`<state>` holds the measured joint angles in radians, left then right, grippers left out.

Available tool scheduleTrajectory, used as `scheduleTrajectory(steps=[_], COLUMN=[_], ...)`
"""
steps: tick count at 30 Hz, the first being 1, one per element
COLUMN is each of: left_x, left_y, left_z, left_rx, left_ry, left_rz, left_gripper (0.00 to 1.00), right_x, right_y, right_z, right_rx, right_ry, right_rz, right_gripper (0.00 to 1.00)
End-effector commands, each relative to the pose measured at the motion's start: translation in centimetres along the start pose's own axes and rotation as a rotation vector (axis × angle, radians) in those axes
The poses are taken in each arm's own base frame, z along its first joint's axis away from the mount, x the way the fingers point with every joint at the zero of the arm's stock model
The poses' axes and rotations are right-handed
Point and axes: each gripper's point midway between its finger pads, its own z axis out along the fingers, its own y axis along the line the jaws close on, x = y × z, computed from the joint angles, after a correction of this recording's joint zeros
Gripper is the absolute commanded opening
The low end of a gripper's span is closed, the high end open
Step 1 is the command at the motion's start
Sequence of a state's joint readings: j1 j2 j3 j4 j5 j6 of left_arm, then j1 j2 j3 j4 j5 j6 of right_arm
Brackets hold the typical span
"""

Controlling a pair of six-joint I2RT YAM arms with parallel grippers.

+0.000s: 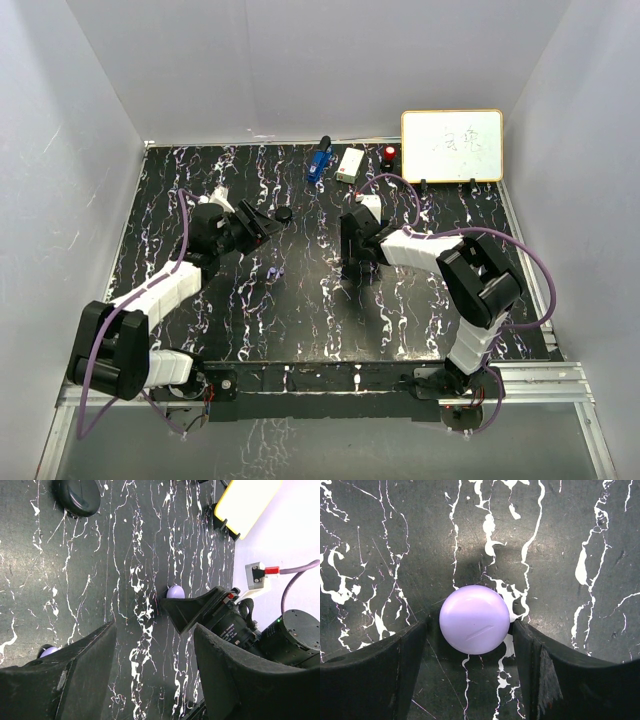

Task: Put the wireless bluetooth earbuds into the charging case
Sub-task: Pick up the charging case at the center of the board.

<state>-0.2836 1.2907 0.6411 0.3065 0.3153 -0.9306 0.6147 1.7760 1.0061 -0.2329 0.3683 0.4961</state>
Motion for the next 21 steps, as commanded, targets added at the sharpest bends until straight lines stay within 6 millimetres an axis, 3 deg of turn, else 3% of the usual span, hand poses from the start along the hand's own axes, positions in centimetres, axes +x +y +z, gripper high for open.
scheduleTrajectory(steps=[1,10,16,21], left_x=[-0.2,0.3,0.9,2.2], left_y=[-1.2,-1.8,-2.3,-3.3], left_z=[0.0,0.5,0.7,1.3], left_rx=[0.036,0.073,0.099,0.169], left_ry=[0.010,0.056,0.096,0.187], left_rz=[0.024,0.027,0.043,0.034], left_gripper=[0.60,0.60,0.60,0.61], right_x=[-0.5,-0.7,-1.1,-2.5], right_y=[-0.2,-0.6,-0.4,0.9], right_z=[0.7,1.1,1.0,-0.2], right_rx=[0.022,0.034,0.014,-0.089], right_ry=[-0.005,-0.004,-0.017,-0.082], right_rz=[-0.009,-0.010,-0.023,-0.100], right_gripper=[0.65,0.55,0.43,0.36])
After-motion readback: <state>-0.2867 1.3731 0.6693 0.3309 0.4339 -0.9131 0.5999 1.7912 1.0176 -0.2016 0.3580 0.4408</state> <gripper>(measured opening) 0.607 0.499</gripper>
